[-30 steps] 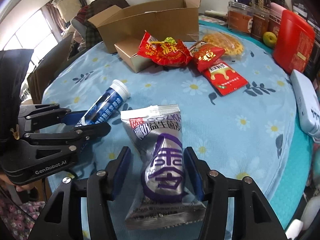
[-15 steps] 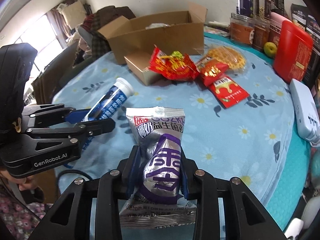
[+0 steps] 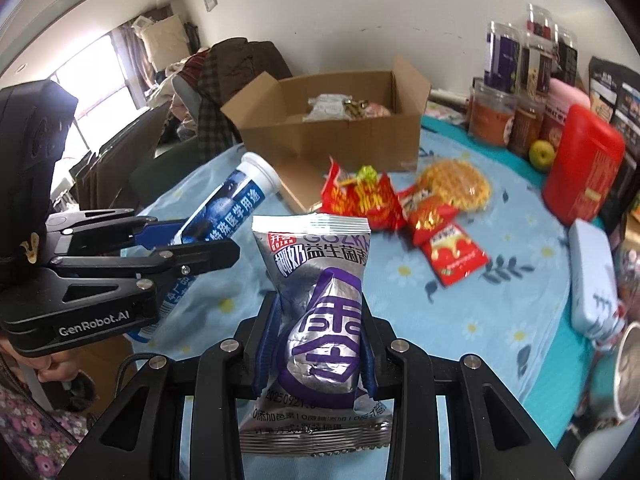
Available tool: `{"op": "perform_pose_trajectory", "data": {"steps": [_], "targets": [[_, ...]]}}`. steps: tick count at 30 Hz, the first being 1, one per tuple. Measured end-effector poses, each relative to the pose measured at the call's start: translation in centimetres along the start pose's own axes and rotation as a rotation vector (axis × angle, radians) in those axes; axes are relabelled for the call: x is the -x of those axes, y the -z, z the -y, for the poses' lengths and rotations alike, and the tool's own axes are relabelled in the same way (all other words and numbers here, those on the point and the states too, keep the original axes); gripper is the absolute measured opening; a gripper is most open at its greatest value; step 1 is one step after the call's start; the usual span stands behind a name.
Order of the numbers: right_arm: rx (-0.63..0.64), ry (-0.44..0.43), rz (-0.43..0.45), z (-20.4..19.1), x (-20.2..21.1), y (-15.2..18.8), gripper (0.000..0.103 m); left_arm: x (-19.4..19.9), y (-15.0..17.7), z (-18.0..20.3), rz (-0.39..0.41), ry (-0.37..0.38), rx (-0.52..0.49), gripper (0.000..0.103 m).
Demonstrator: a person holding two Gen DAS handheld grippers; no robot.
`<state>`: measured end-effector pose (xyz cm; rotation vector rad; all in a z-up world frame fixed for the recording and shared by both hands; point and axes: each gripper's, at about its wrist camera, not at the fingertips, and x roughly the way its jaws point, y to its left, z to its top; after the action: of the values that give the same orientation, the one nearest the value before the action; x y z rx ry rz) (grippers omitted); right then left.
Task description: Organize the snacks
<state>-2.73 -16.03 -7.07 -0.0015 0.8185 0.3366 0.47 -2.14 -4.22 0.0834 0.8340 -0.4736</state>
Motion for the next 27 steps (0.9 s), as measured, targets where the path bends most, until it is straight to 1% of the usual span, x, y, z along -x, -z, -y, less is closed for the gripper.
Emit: {"op": "perform_pose_trajectory", "data": {"steps": [12, 17, 21, 27], "targets": [[0.052, 0.021, 0.089, 0.0, 1.6, -4.5, 0.034, 2.1, -4.4, -0.3, 0.121, 0.006, -0.031, 0.028], [0.076, 0.018, 0.123, -0.2, 1.9, -6.7, 0.034, 2.3, -6.3, -0.9, 0.162, 0.0, -0.037, 0.028], [0.1, 0.02, 0.148, -0.3, 1.7, -8.6, 0.034, 2.2, -7.9, -1.9, 0.186, -0.007, -0.031, 0.028], [0.122, 0.001, 0.184, 0.0, 0.9, -12.0, 0.034, 1.2, -10.8, -3.5, 0.205, -0.018, -0.027, 0.028]]}}
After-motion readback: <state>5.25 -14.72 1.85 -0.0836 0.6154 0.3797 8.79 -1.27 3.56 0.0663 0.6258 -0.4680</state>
